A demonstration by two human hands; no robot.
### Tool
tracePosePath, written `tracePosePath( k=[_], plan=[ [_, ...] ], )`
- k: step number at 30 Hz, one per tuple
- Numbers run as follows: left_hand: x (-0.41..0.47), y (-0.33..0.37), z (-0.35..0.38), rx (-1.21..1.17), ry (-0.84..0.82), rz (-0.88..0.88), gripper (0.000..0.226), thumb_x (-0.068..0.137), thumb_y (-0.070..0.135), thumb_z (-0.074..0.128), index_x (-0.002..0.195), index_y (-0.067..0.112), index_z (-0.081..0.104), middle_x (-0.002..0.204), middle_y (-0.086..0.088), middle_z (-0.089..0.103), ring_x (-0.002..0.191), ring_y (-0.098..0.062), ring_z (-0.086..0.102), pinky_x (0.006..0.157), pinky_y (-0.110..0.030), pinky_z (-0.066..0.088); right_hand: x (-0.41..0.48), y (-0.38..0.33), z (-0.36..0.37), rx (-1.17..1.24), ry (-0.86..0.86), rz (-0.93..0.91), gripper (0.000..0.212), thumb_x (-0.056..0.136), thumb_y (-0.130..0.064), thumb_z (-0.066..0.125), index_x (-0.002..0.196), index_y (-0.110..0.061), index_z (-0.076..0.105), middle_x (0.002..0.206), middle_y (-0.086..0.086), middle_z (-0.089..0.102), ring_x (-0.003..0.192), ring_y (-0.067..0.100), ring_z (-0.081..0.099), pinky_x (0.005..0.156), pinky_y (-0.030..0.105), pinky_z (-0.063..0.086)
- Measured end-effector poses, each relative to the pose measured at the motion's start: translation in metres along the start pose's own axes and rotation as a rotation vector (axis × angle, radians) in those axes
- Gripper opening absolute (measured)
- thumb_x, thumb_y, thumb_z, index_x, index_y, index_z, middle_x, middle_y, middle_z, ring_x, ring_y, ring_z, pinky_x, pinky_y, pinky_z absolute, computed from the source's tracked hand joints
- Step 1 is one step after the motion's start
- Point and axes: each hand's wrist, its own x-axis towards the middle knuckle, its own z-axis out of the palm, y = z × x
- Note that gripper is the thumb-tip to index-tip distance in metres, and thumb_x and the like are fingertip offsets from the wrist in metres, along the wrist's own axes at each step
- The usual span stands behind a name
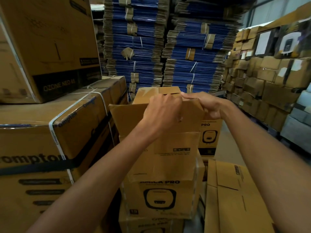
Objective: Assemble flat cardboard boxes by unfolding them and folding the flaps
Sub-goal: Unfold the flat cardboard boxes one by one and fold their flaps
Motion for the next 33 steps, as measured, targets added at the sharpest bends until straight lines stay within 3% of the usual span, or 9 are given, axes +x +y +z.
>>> tracePosePath(
  k=[2,5,8,12,15,21,25,30,33],
  plan=[
    [-0.01,0.002,-0.012,-0.108,-0.226,0.065,0.036,0.101,0.044,0.057,0.125,0.019,0.063,0.092,0.002,0.057,0.082,-0.014,0.056,0.071,-0.028,0.046,-0.01,0.001,0.003,-0.091,-0.105,0.033,0.061,0.084,-0.054,0.068,0.122,-0.006,0.068,0.094,0.006,0.071,0.074,0.017,0.066,0.067,0.031,0.054],
    [-0.026,0.003,-0.02,-0.274,-0.768,0.157,0.06,0.098,0.065,0.046,0.134,0.019,0.056,0.117,-0.002,0.064,0.098,-0.019,0.06,0.088,-0.034,0.051,-0.017,0.011,0.013,-0.499,-0.264,0.062,0.055,0.077,-0.054,0.074,0.125,-0.028,0.065,0.127,-0.002,0.066,0.118,0.018,0.061,0.106,0.041,0.046],
    [-0.037,-0.008,-0.012,-0.354,-0.997,0.188,0.073,0.095,0.073,0.037,0.15,0.025,0.048,0.15,-0.003,0.053,0.131,-0.024,0.052,0.11,-0.043,0.041,-0.017,0.019,0.037,-0.842,-0.217,-0.027,0.063,0.077,-0.062,0.071,0.132,-0.032,0.062,0.132,-0.011,0.061,0.124,0.013,0.055,0.109,0.04,0.043],
    [-0.037,-0.036,0.022,-0.495,-0.677,0.128,0.036,0.103,0.049,0.049,0.114,0.026,0.075,0.116,0.001,0.073,0.105,-0.013,0.064,0.095,-0.034,0.045,-0.012,0.043,0.066,-1.049,0.021,-0.122,0.062,0.086,-0.052,0.072,0.142,-0.031,0.053,0.138,-0.008,0.056,0.126,0.018,0.05,0.103,0.039,0.043],
    [-0.038,-0.052,0.057,-0.512,-0.453,-0.003,0.027,0.105,0.035,0.052,0.112,0.017,0.071,0.11,0.0,0.069,0.102,-0.015,0.061,0.092,-0.033,0.046,-0.009,0.07,0.082,-1.167,0.2,-0.232,0.072,0.081,-0.063,0.072,0.142,-0.033,0.049,0.137,-0.004,0.057,0.131,0.022,0.042,0.109,0.046,0.031],
    [-0.03,-0.059,0.088,-0.237,-0.665,0.126,0.052,0.105,0.058,0.029,0.136,0.027,0.059,0.141,0.002,0.056,0.139,-0.022,0.035,0.114,-0.057,0.022,-0.004,0.096,0.087,-1.185,0.379,-0.368,0.056,0.086,-0.064,0.064,0.132,-0.036,0.05,0.129,-0.008,0.061,0.122,0.02,0.046,0.102,0.045,0.026],
    [-0.024,-0.061,0.084,-0.136,-0.424,0.141,0.063,0.1,0.067,0.022,0.117,0.028,0.068,0.13,0.006,0.059,0.134,-0.021,0.038,0.114,-0.055,0.02,-0.004,0.102,0.086,-1.177,0.439,-0.395,0.058,0.087,-0.064,0.062,0.137,-0.037,0.048,0.134,-0.009,0.06,0.123,0.018,0.046,0.102,0.044,0.025],
    [-0.02,-0.081,0.06,-0.065,0.154,-0.023,0.028,0.1,0.034,0.055,0.104,0.015,0.076,0.116,-0.007,0.069,0.127,-0.026,0.05,0.118,-0.05,0.024,-0.003,0.114,0.084,-1.198,0.537,-0.417,0.044,0.09,-0.059,0.062,0.123,-0.031,0.058,0.12,-0.007,0.07,0.116,0.02,0.054,0.105,0.045,0.027],
    [-0.027,-0.104,0.042,0.151,0.067,-0.194,0.02,0.09,0.022,0.069,0.108,0.014,0.075,0.121,-0.01,0.069,0.136,-0.032,0.043,0.122,-0.056,0.012,-0.002,0.117,0.079,-1.218,0.588,-0.415,0.036,0.091,-0.048,0.067,0.122,-0.031,0.06,0.117,-0.008,0.071,0.112,0.018,0.055,0.105,0.045,0.029]
  ],
)
